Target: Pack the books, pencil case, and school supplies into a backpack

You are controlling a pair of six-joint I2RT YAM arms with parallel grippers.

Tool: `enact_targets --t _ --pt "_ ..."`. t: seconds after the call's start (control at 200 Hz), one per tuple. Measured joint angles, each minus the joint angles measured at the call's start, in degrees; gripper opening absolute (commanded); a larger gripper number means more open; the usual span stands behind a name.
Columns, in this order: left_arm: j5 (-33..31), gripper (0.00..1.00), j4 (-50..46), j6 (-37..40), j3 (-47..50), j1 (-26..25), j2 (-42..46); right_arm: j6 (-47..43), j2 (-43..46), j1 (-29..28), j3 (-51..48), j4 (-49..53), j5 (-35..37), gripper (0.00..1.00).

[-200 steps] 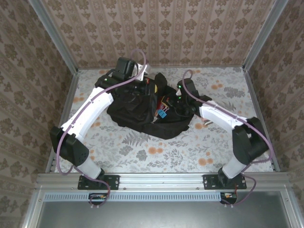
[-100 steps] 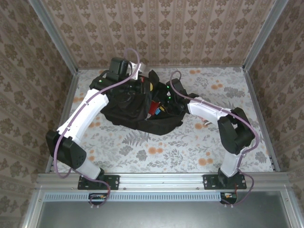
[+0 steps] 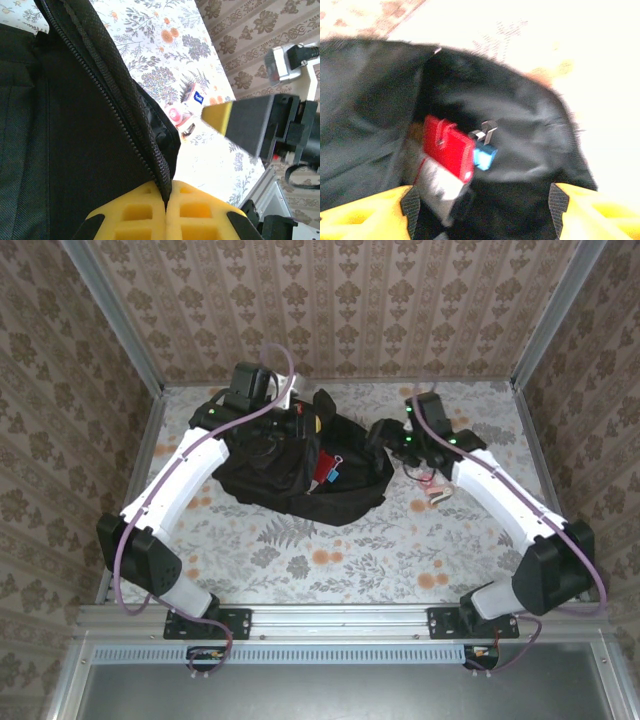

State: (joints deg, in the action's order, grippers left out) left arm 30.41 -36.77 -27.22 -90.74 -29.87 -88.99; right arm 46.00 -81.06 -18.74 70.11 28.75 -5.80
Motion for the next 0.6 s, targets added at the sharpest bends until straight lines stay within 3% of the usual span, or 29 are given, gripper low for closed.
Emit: enact_targets --t 0.11,0.23,0.425,0.6 --pt "0.00 0.00 0.02 -0.15 0.02 -0.04 0.00 -1.53 1.68 5.66 -2.43 4.46 3.19 0.74" --pt "0.07 0.00 0.31 -0.42 0.15 -0.07 0.00 -2.84 1.03 8.76 -2.01 10.12 9.90 0.99" --pt "0.63 0.00 1.14 -1.51 0.66 -0.09 0.02 0.35 -9.38 13.99 7.21 21.99 19.10 1.00" --pt "0.92 0.00 1.25 -1.68 0.72 -0.09 0.15 5.42 -17.99 18.67 14.05 28.37 20.37 1.00"
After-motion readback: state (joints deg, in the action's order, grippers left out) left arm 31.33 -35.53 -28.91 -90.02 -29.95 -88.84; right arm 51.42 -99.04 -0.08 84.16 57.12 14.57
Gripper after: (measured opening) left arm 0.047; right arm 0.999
